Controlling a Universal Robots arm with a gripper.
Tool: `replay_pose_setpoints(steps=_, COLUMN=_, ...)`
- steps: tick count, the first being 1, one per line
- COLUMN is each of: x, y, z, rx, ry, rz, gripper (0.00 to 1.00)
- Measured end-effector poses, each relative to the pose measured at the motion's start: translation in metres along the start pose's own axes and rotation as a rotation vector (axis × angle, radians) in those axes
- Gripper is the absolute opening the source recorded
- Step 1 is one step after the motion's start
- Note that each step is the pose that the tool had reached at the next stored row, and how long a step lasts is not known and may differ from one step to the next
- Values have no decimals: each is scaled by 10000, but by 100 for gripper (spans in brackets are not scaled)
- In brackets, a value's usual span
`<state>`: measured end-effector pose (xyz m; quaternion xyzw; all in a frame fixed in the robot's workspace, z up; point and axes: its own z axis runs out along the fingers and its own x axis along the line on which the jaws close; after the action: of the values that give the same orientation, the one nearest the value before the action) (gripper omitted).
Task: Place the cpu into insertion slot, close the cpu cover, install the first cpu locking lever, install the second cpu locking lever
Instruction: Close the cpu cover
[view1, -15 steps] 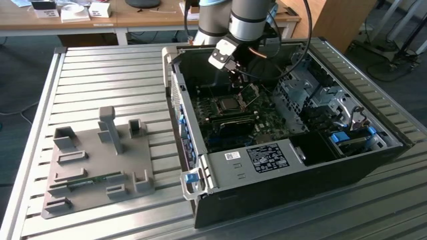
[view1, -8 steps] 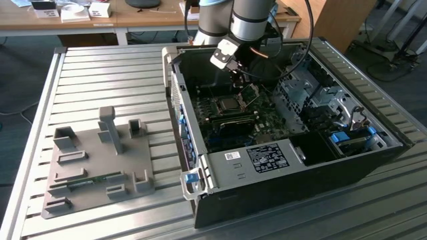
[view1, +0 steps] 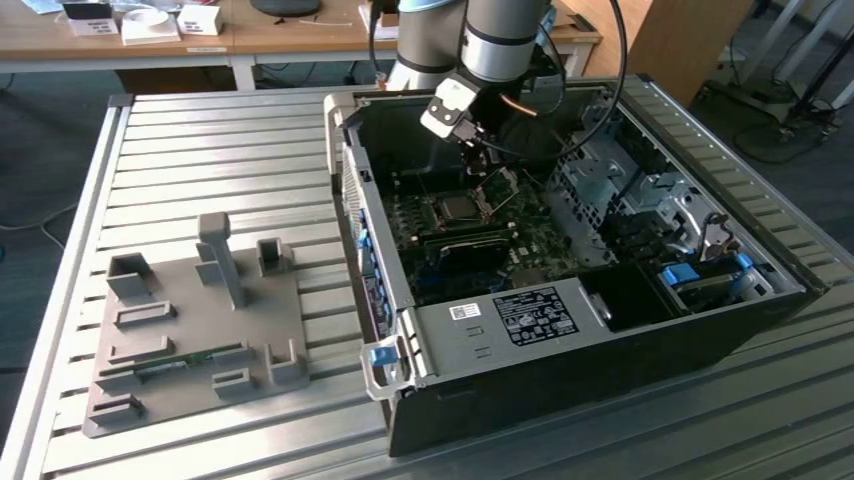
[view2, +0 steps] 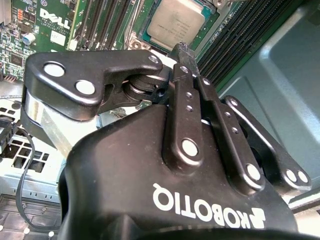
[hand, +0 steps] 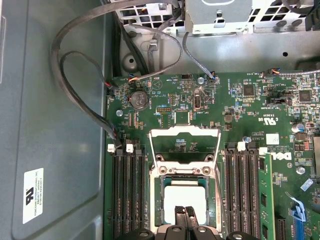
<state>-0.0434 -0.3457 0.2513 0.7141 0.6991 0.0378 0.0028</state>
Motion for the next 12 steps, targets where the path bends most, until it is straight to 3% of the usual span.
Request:
replay_pose_setpoints(steps=6, x=0, y=2, z=0, rx=0, ry=1, rz=-1, gripper=11)
replay_pose_setpoints(steps=12, x=1, y=79, z=5, rx=2, ry=1, rz=0, gripper=11)
